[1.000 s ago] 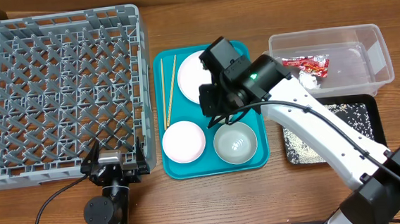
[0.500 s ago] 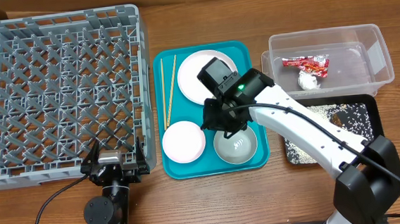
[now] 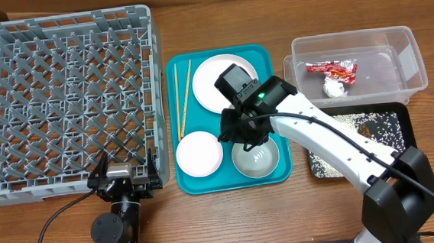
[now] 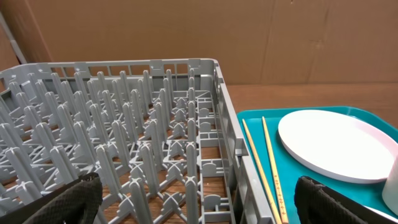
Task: Sort waste into correct bins and load items into the dishwasher
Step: 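Grasp the white cup on the teal tray with the right gripper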
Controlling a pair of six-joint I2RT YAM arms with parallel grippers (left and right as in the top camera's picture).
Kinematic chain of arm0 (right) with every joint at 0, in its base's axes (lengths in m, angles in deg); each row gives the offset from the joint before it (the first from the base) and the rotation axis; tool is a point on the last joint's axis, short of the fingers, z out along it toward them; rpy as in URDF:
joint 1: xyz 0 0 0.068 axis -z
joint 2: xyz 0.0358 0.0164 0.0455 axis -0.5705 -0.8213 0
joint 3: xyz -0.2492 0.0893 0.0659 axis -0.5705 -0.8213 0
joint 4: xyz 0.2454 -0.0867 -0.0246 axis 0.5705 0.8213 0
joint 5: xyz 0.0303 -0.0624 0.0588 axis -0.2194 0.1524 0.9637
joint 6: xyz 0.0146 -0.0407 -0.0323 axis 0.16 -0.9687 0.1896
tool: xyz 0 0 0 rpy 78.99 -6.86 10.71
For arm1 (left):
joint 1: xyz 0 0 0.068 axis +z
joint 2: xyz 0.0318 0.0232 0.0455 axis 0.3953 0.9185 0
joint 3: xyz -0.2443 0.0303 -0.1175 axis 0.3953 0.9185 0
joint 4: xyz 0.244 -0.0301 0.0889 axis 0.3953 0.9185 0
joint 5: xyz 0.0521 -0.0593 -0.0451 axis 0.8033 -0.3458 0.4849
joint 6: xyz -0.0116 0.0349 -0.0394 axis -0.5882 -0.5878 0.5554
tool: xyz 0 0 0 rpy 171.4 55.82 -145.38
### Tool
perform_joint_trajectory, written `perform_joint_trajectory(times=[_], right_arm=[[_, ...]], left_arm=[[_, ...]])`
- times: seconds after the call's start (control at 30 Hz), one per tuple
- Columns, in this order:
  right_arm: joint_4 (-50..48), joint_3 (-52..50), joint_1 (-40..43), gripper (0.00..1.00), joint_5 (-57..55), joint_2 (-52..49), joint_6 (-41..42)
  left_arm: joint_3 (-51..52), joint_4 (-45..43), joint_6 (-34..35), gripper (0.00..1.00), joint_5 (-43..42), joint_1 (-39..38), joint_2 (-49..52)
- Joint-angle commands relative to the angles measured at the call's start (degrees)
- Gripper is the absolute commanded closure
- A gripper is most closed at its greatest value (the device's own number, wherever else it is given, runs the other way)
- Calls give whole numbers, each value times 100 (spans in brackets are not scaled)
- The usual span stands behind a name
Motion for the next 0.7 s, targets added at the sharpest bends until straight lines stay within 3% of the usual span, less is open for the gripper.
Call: perform_joint_trajectory(times=[0.0,0.13,0.33,0.67], right_arm=[[-125,-22,11,46,-94,17,-146],[-271,-22,247,44,-435,17,-297],[-219,-22,680,52,-190,26,-507],[-208,-37,992,51,-824,-31,-638]], left_arm=[[33,-2,-107,0,15,-33,-52],[35,-2,-107,0,15,-33,-52],[33,-2,-107,0,17,-33,-52],[33,-7,-107,0,17,-33,-52]])
